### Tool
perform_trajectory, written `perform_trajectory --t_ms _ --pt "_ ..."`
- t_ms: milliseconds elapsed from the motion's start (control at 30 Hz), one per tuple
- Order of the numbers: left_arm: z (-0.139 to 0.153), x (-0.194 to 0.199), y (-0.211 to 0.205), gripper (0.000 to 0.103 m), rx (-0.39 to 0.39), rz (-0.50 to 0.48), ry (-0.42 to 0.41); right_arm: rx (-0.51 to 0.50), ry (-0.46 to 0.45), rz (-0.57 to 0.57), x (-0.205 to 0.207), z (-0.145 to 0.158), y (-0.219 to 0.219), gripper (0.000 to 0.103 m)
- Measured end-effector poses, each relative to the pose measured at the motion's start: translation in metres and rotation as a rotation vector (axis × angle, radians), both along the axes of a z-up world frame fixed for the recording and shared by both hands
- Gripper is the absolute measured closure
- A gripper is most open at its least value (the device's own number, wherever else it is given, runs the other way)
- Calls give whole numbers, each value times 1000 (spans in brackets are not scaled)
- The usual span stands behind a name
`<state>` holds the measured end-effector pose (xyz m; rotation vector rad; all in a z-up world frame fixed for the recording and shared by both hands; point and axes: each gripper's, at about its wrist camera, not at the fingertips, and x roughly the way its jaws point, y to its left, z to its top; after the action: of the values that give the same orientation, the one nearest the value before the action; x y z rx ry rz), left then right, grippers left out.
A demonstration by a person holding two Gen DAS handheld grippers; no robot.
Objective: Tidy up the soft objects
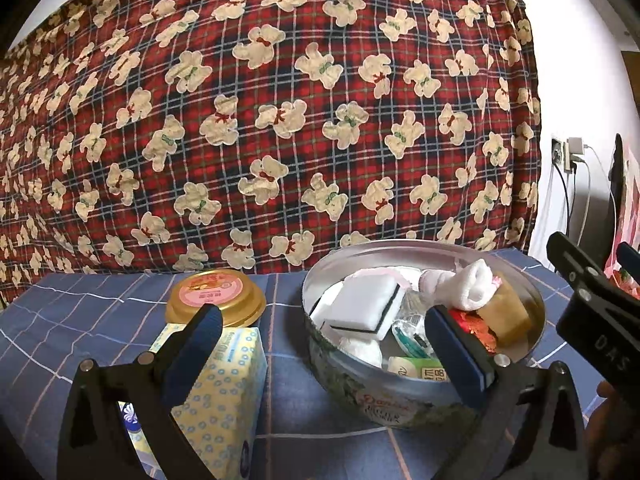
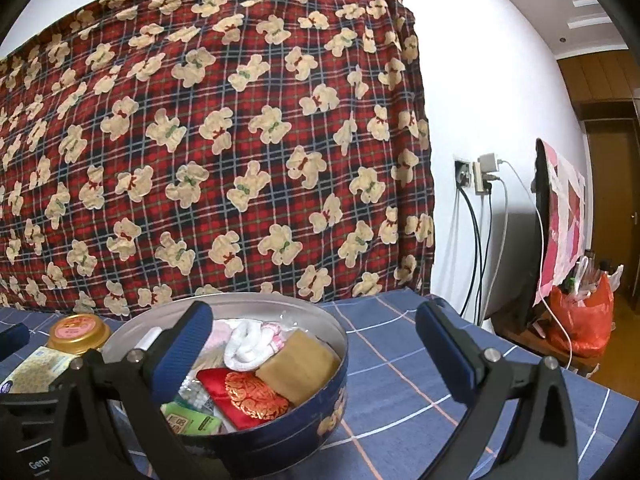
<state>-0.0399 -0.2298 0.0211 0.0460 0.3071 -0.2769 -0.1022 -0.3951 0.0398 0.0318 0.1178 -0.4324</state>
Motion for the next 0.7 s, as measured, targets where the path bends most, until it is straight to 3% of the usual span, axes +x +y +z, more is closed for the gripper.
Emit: perform_trajectory --t_ms 367,700 --pt "0 -8 3 1 -5 3 -18 -65 -33 -4 -17 3 14 0" --pt "1 -14 4 1 -6 10 -36 -47 -30 1 -25 1 12 0"
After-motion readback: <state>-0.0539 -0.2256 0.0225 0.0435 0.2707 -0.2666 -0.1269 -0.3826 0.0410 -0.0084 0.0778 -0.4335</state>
